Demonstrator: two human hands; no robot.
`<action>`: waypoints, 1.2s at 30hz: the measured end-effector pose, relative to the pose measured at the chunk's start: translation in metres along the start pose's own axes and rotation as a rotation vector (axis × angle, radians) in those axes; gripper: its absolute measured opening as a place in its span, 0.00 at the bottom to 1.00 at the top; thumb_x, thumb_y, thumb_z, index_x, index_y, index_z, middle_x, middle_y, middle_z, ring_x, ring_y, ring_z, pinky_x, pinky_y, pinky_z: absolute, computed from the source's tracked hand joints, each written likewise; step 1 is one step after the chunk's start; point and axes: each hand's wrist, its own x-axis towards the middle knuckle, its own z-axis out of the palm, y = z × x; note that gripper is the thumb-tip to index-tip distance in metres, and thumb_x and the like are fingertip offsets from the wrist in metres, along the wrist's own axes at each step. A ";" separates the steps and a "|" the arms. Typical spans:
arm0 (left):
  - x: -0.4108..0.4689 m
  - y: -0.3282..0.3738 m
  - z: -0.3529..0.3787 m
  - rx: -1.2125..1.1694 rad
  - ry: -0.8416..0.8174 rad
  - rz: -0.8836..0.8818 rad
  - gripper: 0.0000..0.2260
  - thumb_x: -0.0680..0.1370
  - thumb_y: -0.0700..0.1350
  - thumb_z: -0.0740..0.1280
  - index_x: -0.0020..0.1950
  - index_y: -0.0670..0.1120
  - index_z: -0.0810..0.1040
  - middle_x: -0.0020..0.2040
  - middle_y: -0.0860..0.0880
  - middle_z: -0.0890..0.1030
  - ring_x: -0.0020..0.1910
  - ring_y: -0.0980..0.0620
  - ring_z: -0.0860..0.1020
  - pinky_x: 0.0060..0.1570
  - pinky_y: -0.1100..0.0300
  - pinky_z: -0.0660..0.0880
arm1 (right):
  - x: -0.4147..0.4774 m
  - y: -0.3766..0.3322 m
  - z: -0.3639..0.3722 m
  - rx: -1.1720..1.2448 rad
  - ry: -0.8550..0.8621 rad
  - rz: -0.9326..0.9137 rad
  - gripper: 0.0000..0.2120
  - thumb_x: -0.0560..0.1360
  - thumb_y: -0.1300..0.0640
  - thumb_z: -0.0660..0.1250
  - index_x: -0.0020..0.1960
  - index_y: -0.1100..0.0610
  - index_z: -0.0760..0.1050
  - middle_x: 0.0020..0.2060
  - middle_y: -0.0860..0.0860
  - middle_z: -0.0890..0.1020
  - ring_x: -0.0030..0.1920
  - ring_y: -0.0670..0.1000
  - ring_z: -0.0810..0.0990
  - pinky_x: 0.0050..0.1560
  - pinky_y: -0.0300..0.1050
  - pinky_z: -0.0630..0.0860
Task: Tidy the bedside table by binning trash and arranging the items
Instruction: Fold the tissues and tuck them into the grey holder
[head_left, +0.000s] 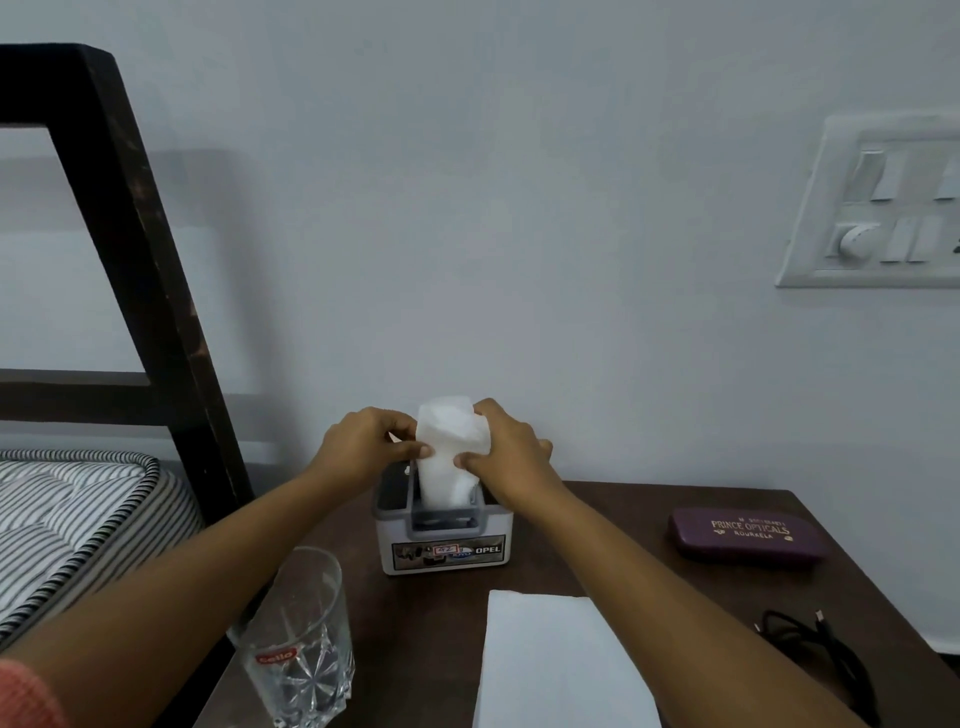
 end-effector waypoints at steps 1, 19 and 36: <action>0.000 -0.001 -0.001 0.001 0.004 -0.004 0.06 0.69 0.54 0.73 0.34 0.54 0.80 0.35 0.55 0.82 0.32 0.58 0.75 0.37 0.60 0.69 | 0.000 0.000 0.000 -0.012 0.009 -0.008 0.20 0.74 0.53 0.67 0.63 0.50 0.64 0.55 0.52 0.78 0.56 0.57 0.73 0.51 0.46 0.59; -0.003 0.000 0.003 -0.221 -0.137 -0.159 0.06 0.68 0.49 0.75 0.38 0.48 0.81 0.43 0.45 0.82 0.41 0.51 0.77 0.42 0.62 0.72 | -0.001 0.013 0.004 0.157 -0.086 0.012 0.26 0.70 0.55 0.72 0.64 0.51 0.66 0.59 0.54 0.77 0.53 0.54 0.78 0.54 0.54 0.78; -0.008 0.020 0.002 -0.214 0.044 -0.305 0.12 0.69 0.46 0.74 0.50 0.44 0.79 0.39 0.50 0.77 0.38 0.53 0.75 0.34 0.63 0.70 | 0.004 0.017 0.003 0.291 0.003 0.129 0.22 0.66 0.45 0.74 0.53 0.49 0.69 0.48 0.48 0.80 0.47 0.51 0.80 0.50 0.55 0.79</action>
